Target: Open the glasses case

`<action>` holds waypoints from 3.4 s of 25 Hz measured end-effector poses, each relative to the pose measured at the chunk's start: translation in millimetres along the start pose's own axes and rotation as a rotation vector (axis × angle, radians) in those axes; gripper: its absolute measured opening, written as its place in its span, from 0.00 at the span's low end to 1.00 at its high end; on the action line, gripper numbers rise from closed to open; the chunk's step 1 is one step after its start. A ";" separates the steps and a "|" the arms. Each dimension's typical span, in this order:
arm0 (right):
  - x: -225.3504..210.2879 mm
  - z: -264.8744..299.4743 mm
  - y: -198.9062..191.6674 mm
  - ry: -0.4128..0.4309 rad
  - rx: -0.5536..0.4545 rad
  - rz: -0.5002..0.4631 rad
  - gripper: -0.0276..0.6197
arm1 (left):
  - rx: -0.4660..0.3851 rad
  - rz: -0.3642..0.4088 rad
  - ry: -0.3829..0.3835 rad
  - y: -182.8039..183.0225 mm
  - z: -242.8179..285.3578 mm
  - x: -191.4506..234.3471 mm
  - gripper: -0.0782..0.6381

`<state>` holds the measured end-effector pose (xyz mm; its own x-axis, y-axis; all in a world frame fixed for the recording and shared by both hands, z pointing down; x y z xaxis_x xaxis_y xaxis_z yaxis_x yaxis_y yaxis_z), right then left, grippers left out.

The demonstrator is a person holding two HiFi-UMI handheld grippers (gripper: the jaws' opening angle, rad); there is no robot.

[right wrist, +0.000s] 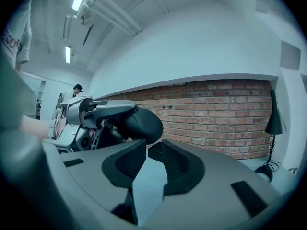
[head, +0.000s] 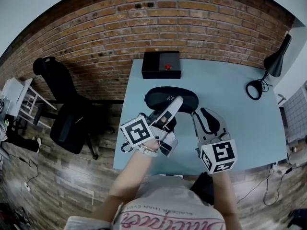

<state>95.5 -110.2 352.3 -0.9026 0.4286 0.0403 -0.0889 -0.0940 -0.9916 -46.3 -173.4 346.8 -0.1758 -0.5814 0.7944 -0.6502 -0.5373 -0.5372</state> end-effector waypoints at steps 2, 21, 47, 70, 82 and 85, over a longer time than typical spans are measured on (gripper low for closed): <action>1.1 -3.7 1.7 0.026 -0.008 0.005 0.21 | -0.011 0.003 0.005 1.7 0.1 -0.3 0.47; 20.8 4.3 -11.9 0.057 0.028 0.017 0.07 | -0.014 -0.045 -0.018 0.1 1.3 -9.9 0.47; 31.8 -4.1 -9.1 0.088 0.076 -0.096 0.07 | -0.037 0.076 -0.011 11.8 1.4 -12.6 0.45; -5.9 -1.6 -0.3 0.149 0.069 -0.207 0.07 | 0.264 0.225 -0.172 2.3 5.3 -24.7 0.44; -8.4 -0.5 10.5 0.255 0.084 -0.314 0.07 | 0.456 0.368 -0.225 3.5 5.0 -28.8 0.44; -1.9 -0.2 9.1 0.222 0.104 -0.390 0.07 | 0.401 0.399 -0.204 5.5 7.8 -32.3 0.45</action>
<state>96.5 -111.8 343.2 -0.6824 0.6307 0.3694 -0.4560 0.0276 -0.8896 -38.5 -162.4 316.0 -0.1783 -0.8699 0.4599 -0.2265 -0.4186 -0.8795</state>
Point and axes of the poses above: the fingertips, and each gripper's own axes: z forward along the fingers, x to its left, y out of its top, the point moved 6 cm from there along -z, backward along the fingers, and after that the axes turned 2 degrees about z, right-handed, at the moved point
